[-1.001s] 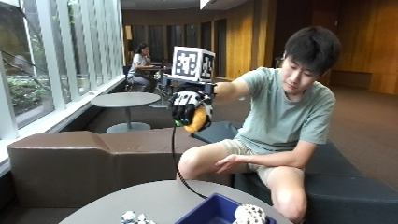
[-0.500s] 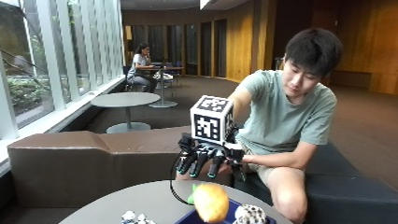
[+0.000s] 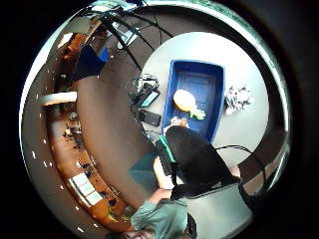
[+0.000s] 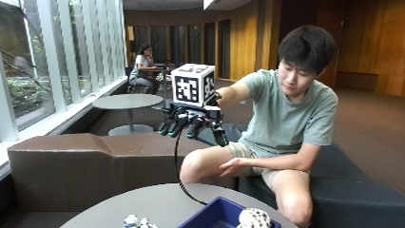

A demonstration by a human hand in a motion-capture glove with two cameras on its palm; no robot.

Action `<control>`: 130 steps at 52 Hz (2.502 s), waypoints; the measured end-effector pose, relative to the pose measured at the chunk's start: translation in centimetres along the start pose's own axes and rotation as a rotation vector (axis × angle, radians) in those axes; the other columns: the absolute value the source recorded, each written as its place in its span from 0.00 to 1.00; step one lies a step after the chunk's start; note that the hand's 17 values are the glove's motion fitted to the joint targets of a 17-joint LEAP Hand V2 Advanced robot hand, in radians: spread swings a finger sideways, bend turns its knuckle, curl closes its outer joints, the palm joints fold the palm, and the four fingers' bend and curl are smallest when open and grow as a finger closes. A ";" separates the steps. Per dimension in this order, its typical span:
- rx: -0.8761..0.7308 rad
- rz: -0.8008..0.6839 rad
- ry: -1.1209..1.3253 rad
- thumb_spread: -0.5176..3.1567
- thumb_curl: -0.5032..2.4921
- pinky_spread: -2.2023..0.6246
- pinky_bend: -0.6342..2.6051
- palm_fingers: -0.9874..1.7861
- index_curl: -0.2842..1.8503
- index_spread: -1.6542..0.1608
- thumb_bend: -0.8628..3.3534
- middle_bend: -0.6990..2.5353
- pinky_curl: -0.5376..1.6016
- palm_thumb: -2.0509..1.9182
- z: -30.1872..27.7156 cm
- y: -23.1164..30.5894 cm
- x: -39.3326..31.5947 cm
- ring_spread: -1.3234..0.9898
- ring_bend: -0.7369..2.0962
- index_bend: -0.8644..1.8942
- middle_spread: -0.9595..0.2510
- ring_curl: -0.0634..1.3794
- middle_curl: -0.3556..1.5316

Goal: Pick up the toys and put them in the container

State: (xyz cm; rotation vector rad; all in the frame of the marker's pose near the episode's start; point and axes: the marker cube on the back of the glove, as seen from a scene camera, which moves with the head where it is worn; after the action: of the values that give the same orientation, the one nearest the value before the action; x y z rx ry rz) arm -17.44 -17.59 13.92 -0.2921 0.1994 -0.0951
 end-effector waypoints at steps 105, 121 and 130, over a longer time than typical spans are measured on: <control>0.132 0.087 0.000 0.26 0.44 0.65 0.54 0.72 0.45 0.78 0.20 0.55 0.50 0.67 4.0 1.9 11.1 0.38 0.62 0.62 0.61 0.48 0.54; 0.294 -0.027 -0.077 0.25 0.46 0.65 0.55 0.70 0.49 0.78 0.20 0.56 0.51 0.67 -2.3 0.2 0.3 0.38 0.64 0.62 0.61 0.49 0.58; 0.288 -0.036 -0.197 0.25 0.47 0.66 0.56 0.68 0.51 0.77 0.20 0.55 0.51 0.66 -1.0 -1.5 -3.0 0.38 0.64 0.61 0.61 0.50 0.59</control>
State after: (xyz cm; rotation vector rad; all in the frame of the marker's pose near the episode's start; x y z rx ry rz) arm -20.65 -18.92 13.92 -0.0174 -0.0161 -0.1288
